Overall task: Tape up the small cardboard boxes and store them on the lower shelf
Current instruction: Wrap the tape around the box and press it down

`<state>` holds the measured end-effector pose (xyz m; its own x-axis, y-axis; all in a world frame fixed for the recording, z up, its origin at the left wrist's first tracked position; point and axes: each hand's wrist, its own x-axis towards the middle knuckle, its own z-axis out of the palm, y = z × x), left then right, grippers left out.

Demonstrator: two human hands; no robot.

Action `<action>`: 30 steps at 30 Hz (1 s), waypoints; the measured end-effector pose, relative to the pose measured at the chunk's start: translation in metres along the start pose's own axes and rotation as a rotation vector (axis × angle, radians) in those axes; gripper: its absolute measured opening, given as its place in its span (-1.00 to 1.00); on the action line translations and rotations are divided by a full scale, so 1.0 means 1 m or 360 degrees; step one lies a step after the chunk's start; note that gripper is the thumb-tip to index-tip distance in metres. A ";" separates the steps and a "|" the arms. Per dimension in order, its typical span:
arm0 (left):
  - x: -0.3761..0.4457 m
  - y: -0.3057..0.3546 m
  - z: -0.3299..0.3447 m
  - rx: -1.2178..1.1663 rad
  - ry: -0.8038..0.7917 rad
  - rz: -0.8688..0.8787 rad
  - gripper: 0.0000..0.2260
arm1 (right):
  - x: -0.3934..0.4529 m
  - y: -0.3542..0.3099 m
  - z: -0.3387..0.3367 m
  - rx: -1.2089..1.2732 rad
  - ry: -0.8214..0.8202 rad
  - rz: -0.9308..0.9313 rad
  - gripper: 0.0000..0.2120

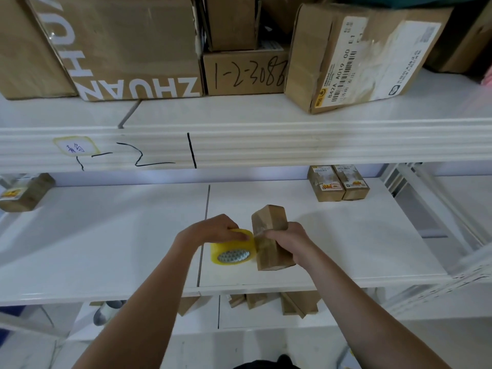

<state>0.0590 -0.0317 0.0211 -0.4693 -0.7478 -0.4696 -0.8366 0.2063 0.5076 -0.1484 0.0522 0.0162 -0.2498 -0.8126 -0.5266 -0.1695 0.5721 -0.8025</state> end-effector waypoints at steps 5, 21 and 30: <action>-0.008 -0.016 -0.007 -0.0252 -0.0063 0.0002 -0.65 | 0.004 0.004 -0.008 0.0075 -0.0124 0.0054 -0.53; 0.004 -0.021 -0.005 0.0001 0.0317 -0.0145 -0.45 | -0.011 -0.014 -0.029 0.0523 -0.0580 -0.0080 -0.67; 0.001 -0.009 -0.003 -0.0412 0.0148 -0.0028 -0.47 | -0.016 -0.004 -0.025 0.0838 -0.0752 -0.0083 -0.55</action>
<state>0.0667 -0.0357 0.0184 -0.4175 -0.8069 -0.4179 -0.7385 0.0333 0.6734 -0.1680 0.0656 0.0352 0.2067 -0.8668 -0.4537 0.3430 0.4985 -0.7961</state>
